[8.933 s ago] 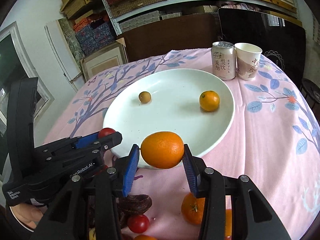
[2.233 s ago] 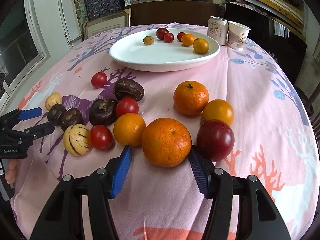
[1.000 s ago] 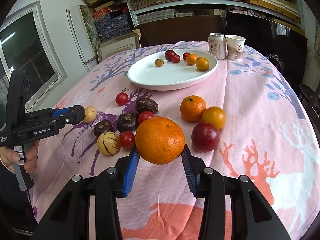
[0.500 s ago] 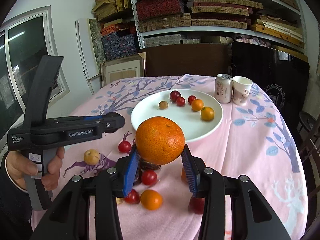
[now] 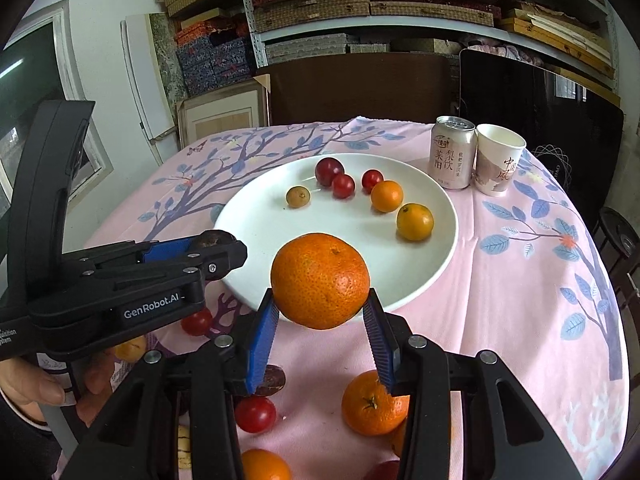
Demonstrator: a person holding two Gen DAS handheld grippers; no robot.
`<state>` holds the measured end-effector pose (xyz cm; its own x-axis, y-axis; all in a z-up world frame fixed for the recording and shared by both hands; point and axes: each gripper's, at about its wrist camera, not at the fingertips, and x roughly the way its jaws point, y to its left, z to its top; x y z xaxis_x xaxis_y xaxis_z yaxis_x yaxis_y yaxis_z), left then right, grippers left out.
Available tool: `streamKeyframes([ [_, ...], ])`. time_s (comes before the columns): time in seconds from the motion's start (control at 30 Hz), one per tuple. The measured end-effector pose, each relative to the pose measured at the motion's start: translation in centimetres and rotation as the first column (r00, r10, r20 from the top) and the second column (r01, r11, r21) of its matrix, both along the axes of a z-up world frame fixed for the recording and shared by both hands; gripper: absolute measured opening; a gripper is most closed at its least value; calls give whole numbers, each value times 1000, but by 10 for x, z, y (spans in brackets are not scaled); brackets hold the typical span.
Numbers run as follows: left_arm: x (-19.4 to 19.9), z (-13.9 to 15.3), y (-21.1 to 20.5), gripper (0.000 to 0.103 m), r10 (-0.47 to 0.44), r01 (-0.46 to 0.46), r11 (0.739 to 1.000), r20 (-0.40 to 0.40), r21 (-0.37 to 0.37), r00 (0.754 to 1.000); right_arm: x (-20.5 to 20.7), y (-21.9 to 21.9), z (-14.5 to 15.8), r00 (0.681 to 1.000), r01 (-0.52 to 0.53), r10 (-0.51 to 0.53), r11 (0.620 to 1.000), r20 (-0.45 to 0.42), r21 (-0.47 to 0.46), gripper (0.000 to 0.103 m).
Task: Organize fruits
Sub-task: 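Lower the orange and purple fruit onto the white plate and open both tools, then move both open tools back over the fruit cluster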
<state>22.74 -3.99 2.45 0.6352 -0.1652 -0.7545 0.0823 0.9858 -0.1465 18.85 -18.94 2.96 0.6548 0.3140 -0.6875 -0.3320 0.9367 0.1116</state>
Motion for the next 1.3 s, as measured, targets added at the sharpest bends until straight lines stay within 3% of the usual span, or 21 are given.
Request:
streamKeyframes([
  [0.1,9,-6,-3,45,5,-5,1000,-1,2,1000,8,3,-7,1000,10,-10,1000,-18,-21,44],
  [0.13,11,-6,-3,51,15,-15,1000,4,-3,1000,9,3,-8,1000,14,-14,1000,-21,-24,45],
  [0.2,11,-5,0,74,53,-53,999,20,-8,998,12,2,-10,999,31,-31,999,-30,-17,45],
  [0.33,6,-3,7,76,63,-63,998,27,-13,998,8,-2,-8,999,36,-36,999,-22,0,45],
  [0.5,-12,-1,23,89,63,-63,998,6,-28,998,-12,-8,-2,1000,26,-25,999,-16,20,48],
  [0.6,-27,-3,34,90,50,-51,998,-18,-42,999,-32,-15,1,1000,28,-28,999,-4,46,59],
  [0.7,-44,-5,46,91,59,-61,997,-35,-56,998,-53,-22,0,1000,18,-17,998,-11,67,59],
  [0.87,-71,-4,66,91,93,-93,995,1,-37,996,-89,-22,-8,1000,-3,4,999,-8,49,60],
  [1.1,-102,-12,85,91,80,-80,996,-11,-26,997,-122,-20,-27,999,-11,12,999,-43,31,65],
  [1.3,-115,-21,95,91,68,-69,997,-15,-29,998,-130,0,-41,998,-32,28,998,-56,-62,65],
])
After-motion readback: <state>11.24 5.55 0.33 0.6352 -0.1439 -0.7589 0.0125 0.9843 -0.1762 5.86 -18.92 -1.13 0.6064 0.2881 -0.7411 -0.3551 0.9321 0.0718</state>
